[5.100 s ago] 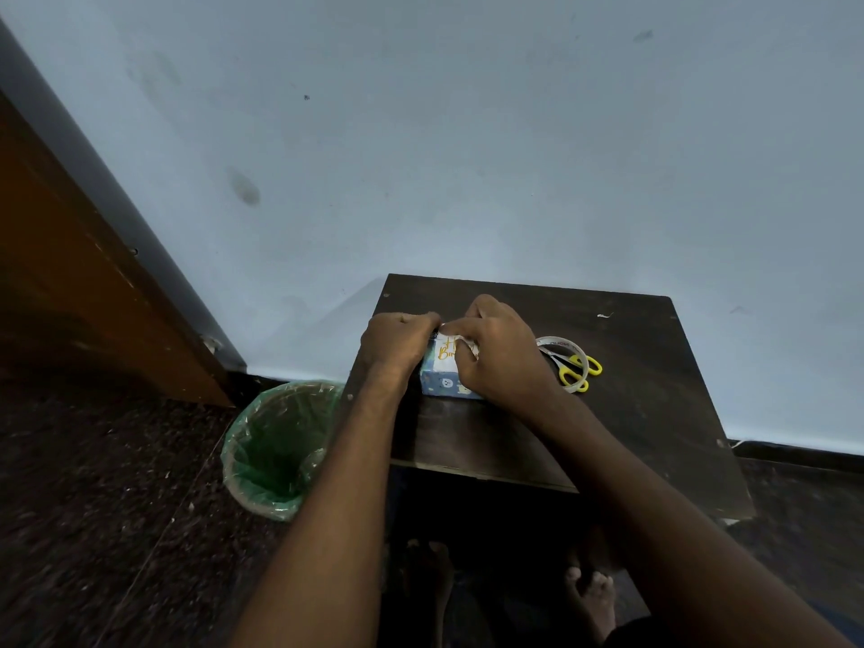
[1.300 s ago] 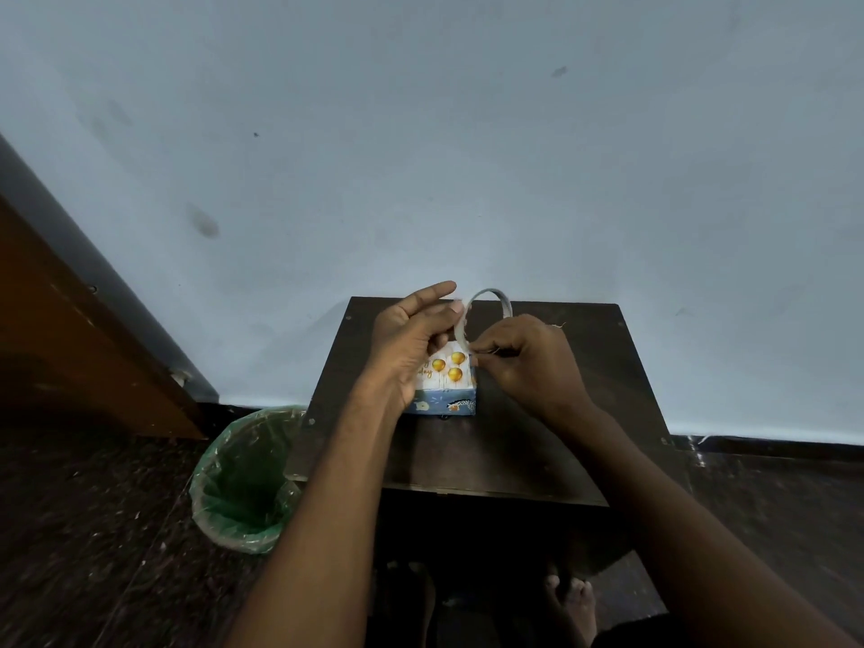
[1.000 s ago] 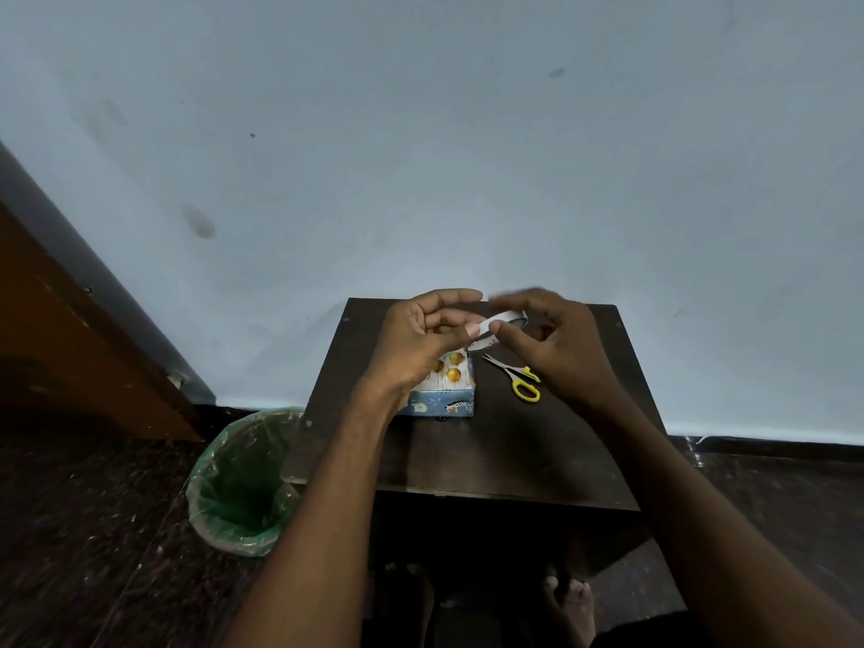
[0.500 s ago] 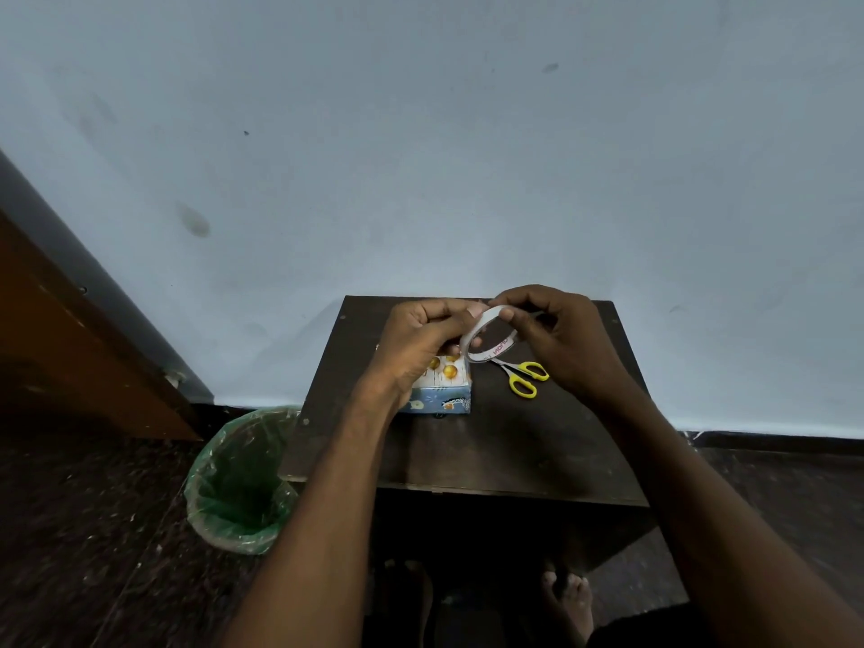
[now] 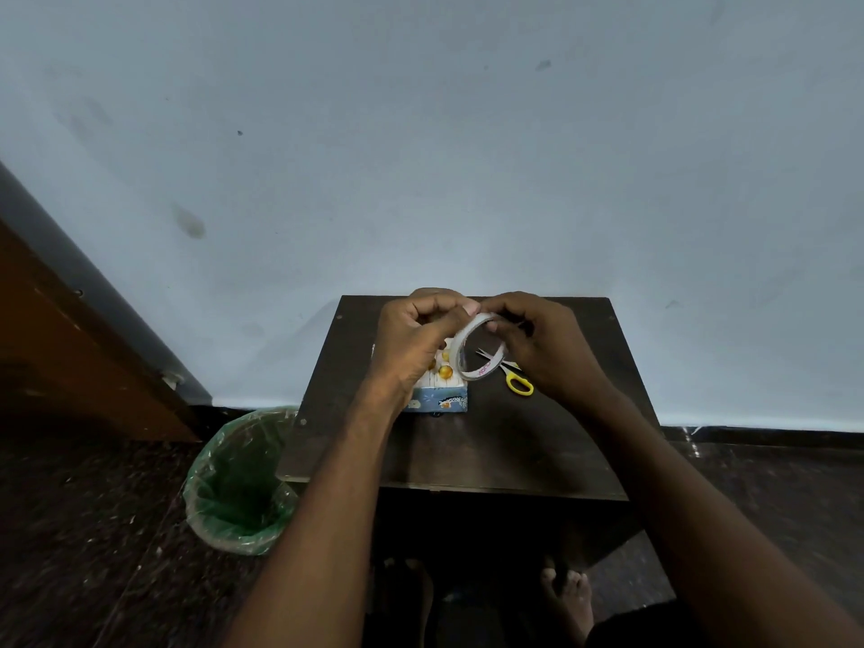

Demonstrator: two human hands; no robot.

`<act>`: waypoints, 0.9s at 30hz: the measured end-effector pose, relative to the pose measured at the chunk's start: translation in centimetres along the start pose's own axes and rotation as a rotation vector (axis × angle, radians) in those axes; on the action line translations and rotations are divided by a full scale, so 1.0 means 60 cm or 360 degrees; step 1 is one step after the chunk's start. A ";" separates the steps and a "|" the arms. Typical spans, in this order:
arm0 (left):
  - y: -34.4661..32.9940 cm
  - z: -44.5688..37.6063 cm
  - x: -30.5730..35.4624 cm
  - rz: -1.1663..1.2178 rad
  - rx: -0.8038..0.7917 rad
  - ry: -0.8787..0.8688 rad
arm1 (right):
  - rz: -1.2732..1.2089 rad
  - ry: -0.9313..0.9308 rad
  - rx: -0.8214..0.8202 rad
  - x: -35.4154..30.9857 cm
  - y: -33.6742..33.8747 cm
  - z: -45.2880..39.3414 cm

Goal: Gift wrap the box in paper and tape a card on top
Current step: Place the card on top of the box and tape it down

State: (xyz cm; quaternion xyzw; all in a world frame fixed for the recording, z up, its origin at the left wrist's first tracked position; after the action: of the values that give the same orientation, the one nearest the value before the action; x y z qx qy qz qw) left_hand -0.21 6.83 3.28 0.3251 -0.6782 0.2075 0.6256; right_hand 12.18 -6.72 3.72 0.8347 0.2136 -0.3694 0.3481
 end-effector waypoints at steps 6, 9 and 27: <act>-0.024 0.003 -0.004 0.0302 0.0020 0.0062 | 0.0041 -0.0080 0.0007 0.010 -0.002 0.000; -0.026 0.006 -0.004 0.0382 0.0057 0.0135 | 0.0052 -0.0187 -0.0041 0.019 -0.003 0.001; -0.020 0.002 -0.010 -0.0235 -0.0125 0.0006 | 0.0536 -0.0808 -0.0302 0.061 0.019 0.011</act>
State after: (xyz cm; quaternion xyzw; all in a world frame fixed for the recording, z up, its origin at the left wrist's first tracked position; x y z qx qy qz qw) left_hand 0.56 6.04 2.51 0.3491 -0.6587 0.1347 0.6527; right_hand 14.87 -7.61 1.06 0.7034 0.0122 -0.4814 0.5228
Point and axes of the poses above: each hand's wrist, its own z-axis away from the middle knuckle, its own y-axis out of the back of the hand, x = y × z, the point moved 3 cm from there along -z, towards the middle knuckle, and after that the axes turned 9 degrees about -z, right-handed, at the moved point
